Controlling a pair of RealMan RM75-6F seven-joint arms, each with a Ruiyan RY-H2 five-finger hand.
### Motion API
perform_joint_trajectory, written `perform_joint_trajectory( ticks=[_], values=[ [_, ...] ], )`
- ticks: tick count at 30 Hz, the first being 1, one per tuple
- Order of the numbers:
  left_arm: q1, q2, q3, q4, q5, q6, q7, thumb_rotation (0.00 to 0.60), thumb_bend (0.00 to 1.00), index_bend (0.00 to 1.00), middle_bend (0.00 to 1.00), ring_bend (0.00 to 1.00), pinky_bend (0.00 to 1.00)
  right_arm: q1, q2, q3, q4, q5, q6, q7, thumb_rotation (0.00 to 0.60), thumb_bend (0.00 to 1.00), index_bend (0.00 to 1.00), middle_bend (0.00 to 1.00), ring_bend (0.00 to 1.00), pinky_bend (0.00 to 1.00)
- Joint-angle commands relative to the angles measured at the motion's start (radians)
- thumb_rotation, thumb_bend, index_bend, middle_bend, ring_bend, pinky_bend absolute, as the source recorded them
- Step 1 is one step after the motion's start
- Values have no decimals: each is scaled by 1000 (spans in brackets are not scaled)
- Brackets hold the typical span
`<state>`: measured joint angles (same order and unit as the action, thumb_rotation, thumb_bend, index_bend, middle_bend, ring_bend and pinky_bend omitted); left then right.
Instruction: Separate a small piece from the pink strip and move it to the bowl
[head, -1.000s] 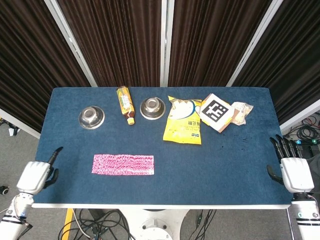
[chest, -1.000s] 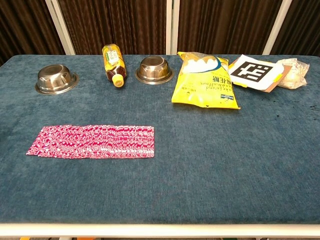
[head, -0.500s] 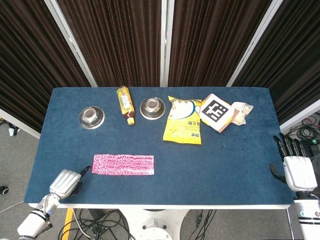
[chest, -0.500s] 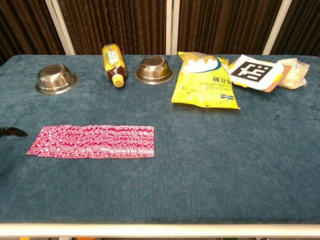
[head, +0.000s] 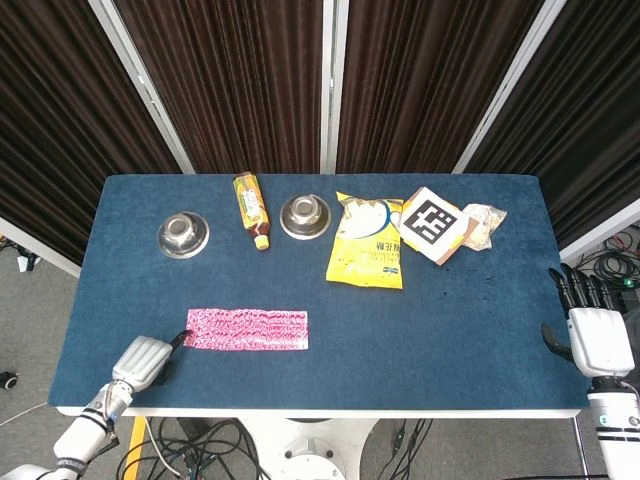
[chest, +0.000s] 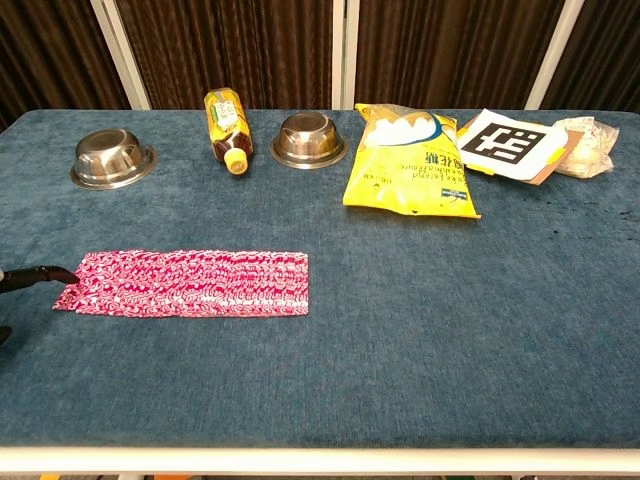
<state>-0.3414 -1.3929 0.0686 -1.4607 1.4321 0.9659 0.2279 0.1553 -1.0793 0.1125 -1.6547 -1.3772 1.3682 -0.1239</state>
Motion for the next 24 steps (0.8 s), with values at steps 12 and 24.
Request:
perform_joint_trajectory(
  ticks=[12,24],
  values=[
    [-21,-13,6,17,-36,-30,12,600,591,106,938,916,1000,1,-3,-4,10,13,-10,2,600,298,0,0,0,0],
    [-32,-38,-17,75,-98,-25,66,600,591,106,938,915,1000,2,-14,-4,24,20,-13,9,600,297,0,0,0,0]
  ],
)
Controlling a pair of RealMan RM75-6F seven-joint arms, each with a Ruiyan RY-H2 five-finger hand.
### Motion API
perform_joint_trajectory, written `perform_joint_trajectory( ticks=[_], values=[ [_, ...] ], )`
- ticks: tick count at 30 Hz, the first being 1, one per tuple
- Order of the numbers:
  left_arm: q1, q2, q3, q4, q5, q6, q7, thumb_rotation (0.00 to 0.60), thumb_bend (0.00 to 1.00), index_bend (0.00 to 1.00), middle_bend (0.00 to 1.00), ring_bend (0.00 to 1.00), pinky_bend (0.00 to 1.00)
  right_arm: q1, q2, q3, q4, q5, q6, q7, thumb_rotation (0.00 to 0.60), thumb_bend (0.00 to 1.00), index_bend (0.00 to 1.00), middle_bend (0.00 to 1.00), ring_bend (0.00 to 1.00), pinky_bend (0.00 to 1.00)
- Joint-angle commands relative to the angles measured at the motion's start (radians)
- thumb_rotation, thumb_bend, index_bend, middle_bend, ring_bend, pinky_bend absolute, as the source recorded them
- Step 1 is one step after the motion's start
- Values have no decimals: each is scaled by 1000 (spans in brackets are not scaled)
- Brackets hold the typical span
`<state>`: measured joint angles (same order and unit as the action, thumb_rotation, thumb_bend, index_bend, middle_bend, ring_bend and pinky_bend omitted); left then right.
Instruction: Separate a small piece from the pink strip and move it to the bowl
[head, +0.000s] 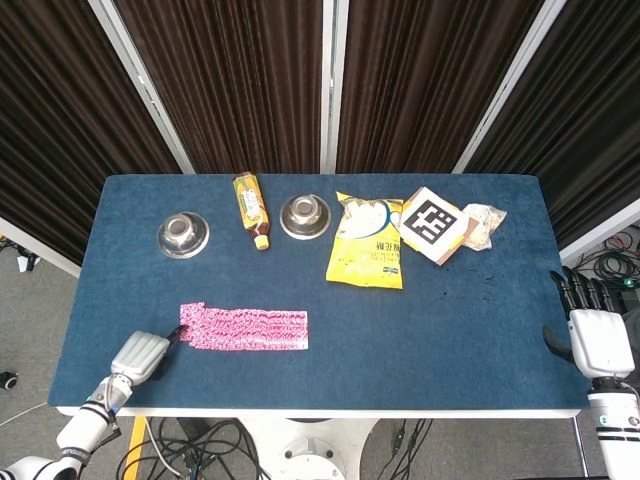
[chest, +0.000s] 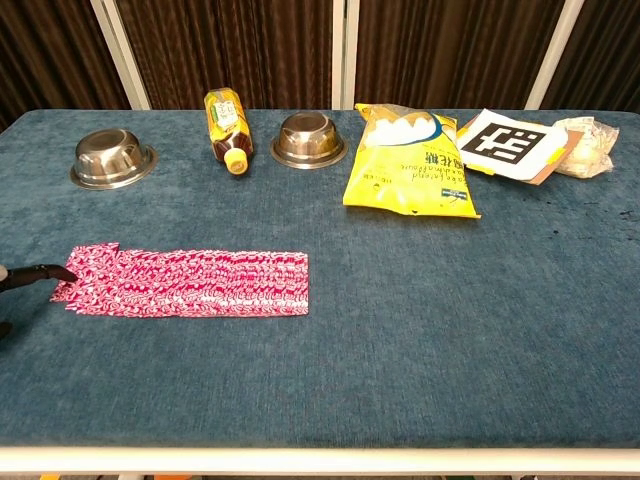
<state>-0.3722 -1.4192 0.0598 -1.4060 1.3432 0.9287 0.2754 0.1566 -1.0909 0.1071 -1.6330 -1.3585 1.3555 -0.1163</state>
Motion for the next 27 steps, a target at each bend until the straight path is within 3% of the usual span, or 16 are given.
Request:
perform_joint_trajectory(
  ticks=[1,19,27],
  values=[
    [-1,-18,-13,31,-16,17,26,600,592,106,938,916,999,1,-3,1,3,3,-1,1,600,297,0,0,0,0],
    [-42,-91,-84,233,-159,-45,46,600,595,116,937,916,998,11,-7,5,0,13,-10,-16,600,297,0,0,0,0],
    [-47,-91,-125,258,-161,15,23,600,595,117,937,916,998,14,-9,6,2,21,-16,-23,600,297,0,0,0,0]
  ],
)
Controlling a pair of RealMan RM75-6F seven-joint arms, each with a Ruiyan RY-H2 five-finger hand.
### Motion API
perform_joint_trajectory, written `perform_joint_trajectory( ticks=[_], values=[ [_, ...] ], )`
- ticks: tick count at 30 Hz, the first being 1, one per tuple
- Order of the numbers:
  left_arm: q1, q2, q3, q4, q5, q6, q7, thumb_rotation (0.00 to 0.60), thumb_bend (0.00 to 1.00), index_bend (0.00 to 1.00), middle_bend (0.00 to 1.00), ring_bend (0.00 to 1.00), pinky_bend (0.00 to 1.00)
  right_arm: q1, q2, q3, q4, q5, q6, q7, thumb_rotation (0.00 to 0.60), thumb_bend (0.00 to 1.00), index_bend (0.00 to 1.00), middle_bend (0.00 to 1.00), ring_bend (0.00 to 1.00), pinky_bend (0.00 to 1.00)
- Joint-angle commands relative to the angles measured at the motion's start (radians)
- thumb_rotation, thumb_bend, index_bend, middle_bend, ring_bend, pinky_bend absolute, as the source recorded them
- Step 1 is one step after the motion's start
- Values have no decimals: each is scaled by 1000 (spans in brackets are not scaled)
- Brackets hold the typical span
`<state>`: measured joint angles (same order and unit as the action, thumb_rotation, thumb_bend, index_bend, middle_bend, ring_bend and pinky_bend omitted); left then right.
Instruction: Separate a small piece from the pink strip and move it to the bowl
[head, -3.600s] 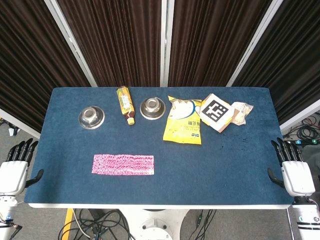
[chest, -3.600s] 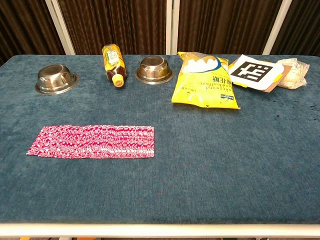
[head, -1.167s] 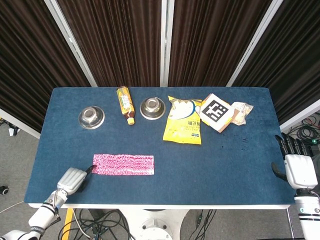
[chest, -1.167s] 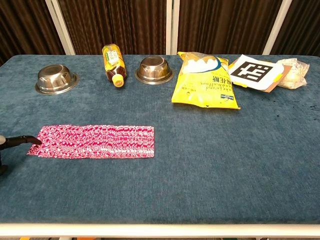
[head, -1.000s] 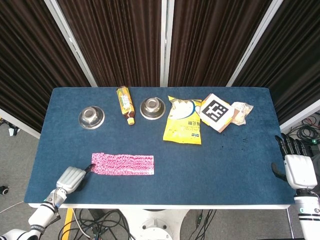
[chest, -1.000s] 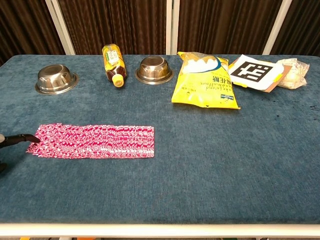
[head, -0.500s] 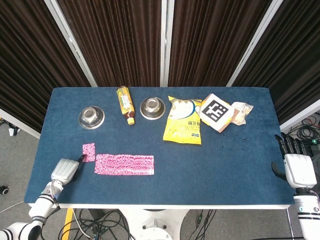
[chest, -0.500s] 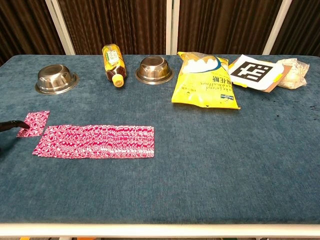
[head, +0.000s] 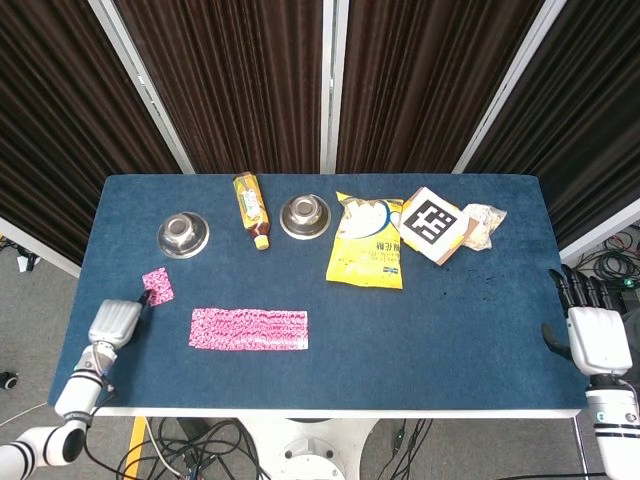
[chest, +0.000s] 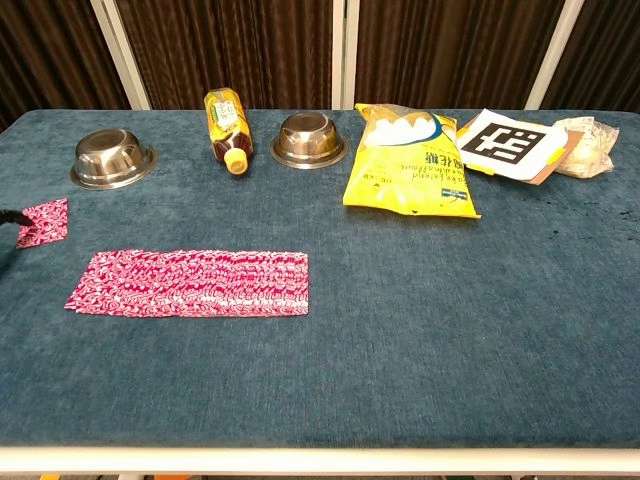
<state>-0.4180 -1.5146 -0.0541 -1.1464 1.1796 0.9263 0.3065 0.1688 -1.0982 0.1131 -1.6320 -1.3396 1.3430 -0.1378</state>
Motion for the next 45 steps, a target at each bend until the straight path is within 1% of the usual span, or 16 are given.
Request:
perform_joint_trajectory(
  ticks=[1,4,7,11,14,19,30,37,43,45],
  values=[
    [-1,8,-12,-6,2,19,-10,600,595,117,937,916,998,3,-2,0,1,3,-5,-1,600,297,0,0,0,0],
    [3,20,-6,-32,11,29,-13,600,596,117,937,915,998,6,-7,1,4,3,-8,0,600,297,0,0,0,0],
    [17,36,8,-102,9,34,-15,600,596,117,936,916,997,7,-11,-1,9,3,-11,3,600,297,0,0,0,0],
    [32,67,58,-243,44,50,35,600,596,119,935,915,993,6,-17,1,17,-1,-5,10,600,296,0,0,0,0],
    [31,83,82,-328,74,50,44,600,597,149,934,915,991,6,-16,3,17,-5,2,15,600,297,0,0,0,0],
    [25,99,112,-395,127,61,72,600,597,169,935,915,991,1,-9,0,20,-7,3,28,600,298,0,0,0,0],
    [19,99,123,-411,106,46,86,600,598,168,934,915,991,5,-11,8,31,6,-4,44,600,298,0,0,0,0],
    [6,72,117,-380,86,26,92,600,598,168,935,915,991,8,-16,6,34,11,-13,42,600,297,0,0,0,0],
    [-17,58,93,-335,52,6,101,600,600,168,935,916,991,8,-8,13,38,19,-11,42,600,297,0,0,0,0],
    [-28,50,87,-308,40,-2,124,600,599,168,935,916,991,8,-8,13,39,21,-13,43,600,297,0,0,0,0]
  ],
)
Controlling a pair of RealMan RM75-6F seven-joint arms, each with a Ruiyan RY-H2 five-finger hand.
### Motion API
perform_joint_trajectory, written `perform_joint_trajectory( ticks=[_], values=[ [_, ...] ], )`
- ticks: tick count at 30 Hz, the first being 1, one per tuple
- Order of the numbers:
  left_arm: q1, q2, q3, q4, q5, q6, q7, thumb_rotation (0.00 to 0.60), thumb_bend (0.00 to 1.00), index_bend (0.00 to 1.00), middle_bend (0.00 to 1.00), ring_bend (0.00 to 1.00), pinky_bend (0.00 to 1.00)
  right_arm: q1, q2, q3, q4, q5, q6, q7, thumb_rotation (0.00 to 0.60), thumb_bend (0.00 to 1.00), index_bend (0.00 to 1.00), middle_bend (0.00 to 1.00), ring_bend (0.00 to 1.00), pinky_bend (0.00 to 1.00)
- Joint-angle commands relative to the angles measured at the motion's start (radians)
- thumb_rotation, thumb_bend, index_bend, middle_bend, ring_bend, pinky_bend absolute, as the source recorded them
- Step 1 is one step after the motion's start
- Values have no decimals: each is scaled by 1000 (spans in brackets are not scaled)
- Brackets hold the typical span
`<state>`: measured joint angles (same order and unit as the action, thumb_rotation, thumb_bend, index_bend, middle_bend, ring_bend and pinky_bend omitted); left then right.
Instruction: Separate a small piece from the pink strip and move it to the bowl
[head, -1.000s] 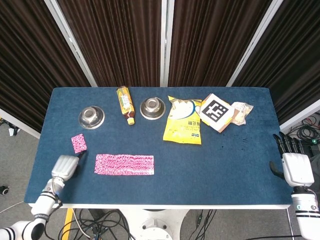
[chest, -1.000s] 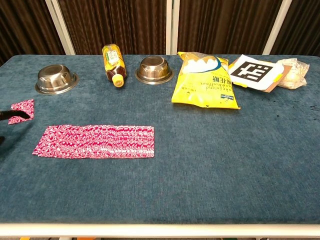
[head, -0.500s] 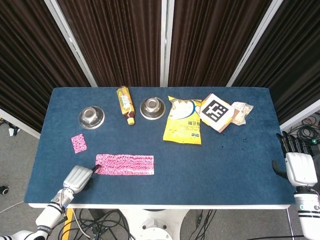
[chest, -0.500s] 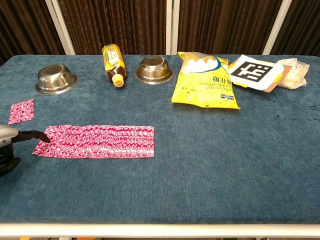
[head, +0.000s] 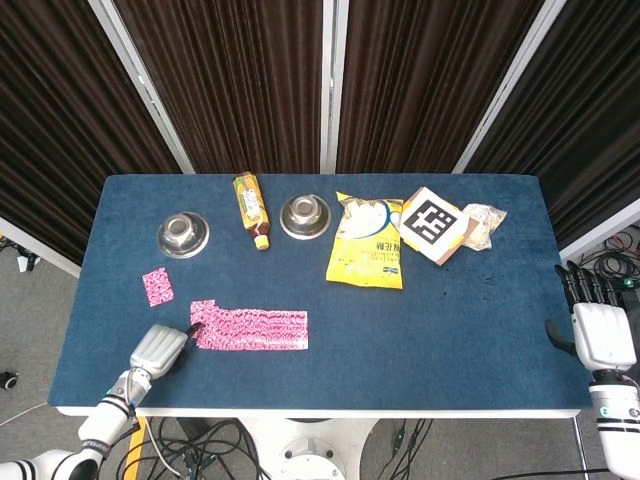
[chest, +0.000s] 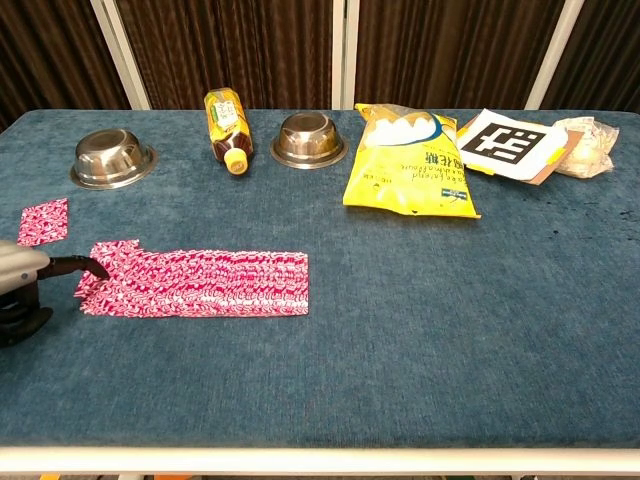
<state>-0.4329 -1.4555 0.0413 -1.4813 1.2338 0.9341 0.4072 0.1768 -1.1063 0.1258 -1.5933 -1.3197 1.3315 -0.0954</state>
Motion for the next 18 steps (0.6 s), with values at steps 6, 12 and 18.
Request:
perform_joint_trajectory(
  ticks=[6,12,18],
  values=[
    [-54,-40,-34,104,-58,-47,68,600,600,168,935,916,990,1,-4,-1,7,6,-5,-3,600,298,0,0,0,0],
    [-89,-71,-57,180,-95,-84,72,600,599,168,935,916,984,5,-9,1,13,18,-15,-8,600,297,0,0,0,0],
    [-115,-95,-72,253,-118,-117,57,600,600,168,936,916,981,11,-11,6,13,26,-21,-15,600,297,0,0,0,0]
  ],
)
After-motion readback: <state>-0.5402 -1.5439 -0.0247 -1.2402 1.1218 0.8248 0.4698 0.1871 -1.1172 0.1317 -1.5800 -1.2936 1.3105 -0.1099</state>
